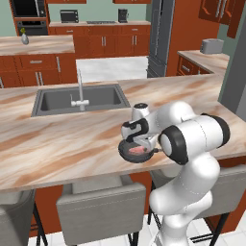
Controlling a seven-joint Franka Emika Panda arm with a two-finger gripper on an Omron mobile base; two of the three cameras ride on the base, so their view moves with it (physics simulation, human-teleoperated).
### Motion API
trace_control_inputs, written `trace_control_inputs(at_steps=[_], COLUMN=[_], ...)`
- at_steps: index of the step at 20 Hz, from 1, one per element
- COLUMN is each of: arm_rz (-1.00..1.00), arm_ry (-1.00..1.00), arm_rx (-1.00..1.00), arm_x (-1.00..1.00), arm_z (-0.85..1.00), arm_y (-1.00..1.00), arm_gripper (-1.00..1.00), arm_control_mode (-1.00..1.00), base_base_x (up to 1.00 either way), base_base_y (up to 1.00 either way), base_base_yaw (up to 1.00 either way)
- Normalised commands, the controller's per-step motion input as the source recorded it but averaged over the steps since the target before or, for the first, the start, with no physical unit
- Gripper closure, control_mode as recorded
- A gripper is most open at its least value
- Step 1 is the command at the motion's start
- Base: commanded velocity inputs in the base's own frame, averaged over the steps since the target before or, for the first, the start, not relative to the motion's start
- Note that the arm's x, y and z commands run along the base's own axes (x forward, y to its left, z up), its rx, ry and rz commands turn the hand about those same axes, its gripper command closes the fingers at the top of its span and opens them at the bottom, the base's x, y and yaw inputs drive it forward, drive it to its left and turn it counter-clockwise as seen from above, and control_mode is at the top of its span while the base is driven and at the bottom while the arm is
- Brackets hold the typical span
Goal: Pick up the pan with the steak in it and place it on the dining table. Then place the steak on the plate.
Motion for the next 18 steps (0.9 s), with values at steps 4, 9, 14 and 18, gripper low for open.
trace_control_inputs(at_steps=[4, 9, 14, 18], arm_rz=[-0.04, 0.00, 0.00, 0.00], arm_ry=[0.00, 0.00, 0.00, 0.00], arm_rx=[0.06, 0.00, 0.00, 0.00], arm_x=[-0.15, -0.06, -0.11, 0.00], arm_z=[0.21, -0.02, -0.08, 0.00], arm_y=[-0.05, -0.02, -0.03, 0.00], arm_gripper=[-1.00, -1.00, -1.00, -1.00], arm_control_mode=[-1.00, -1.00, -1.00, -1.00], base_base_x=[0.00, 0.00, 0.00, 0.00], base_base_y=[0.00, 0.00, 0.00, 0.00], base_base_yaw=[0.00, 0.00, 0.00, 0.00])
